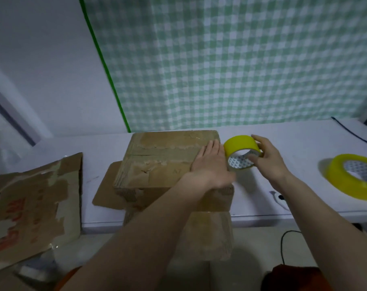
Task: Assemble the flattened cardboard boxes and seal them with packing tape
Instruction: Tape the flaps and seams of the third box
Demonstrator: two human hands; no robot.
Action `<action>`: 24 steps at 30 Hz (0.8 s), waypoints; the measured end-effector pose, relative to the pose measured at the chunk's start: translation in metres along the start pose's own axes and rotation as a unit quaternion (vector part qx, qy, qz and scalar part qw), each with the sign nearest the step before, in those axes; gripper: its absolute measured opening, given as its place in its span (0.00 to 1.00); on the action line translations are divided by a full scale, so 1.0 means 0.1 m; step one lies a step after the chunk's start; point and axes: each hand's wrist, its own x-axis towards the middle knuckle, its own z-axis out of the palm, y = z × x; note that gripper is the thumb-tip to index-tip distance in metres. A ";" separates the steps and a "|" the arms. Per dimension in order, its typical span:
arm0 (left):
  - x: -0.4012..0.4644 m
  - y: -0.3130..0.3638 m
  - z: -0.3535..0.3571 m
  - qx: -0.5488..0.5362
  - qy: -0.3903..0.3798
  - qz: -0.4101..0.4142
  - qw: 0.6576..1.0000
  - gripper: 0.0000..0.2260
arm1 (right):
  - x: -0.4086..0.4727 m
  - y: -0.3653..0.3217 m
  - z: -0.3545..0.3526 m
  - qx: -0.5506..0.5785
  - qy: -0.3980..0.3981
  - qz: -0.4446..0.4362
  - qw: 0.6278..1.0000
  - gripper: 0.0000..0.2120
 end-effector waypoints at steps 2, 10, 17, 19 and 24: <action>-0.04 -0.16 -0.01 0.015 -0.002 0.025 1.000 0.37 | -0.02 -0.06 0.03 -0.062 -0.031 -0.040 0.997 0.22; -0.17 -0.49 -0.02 0.048 -0.036 0.030 0.998 0.34 | -0.29 0.27 -0.05 -0.302 -0.121 -0.023 0.945 0.15; -0.35 -0.75 -0.12 0.086 -0.045 0.064 0.993 0.35 | -0.44 0.22 0.00 -0.287 -0.171 -0.004 0.942 0.11; -0.43 -0.83 -0.13 0.107 -0.039 0.057 0.992 0.37 | -0.51 0.19 0.06 -0.229 -0.197 0.010 0.953 0.14; -0.52 -0.73 -0.03 0.172 -0.007 0.033 0.984 0.40 | -0.61 0.12 0.02 -0.120 -0.244 0.048 0.961 0.21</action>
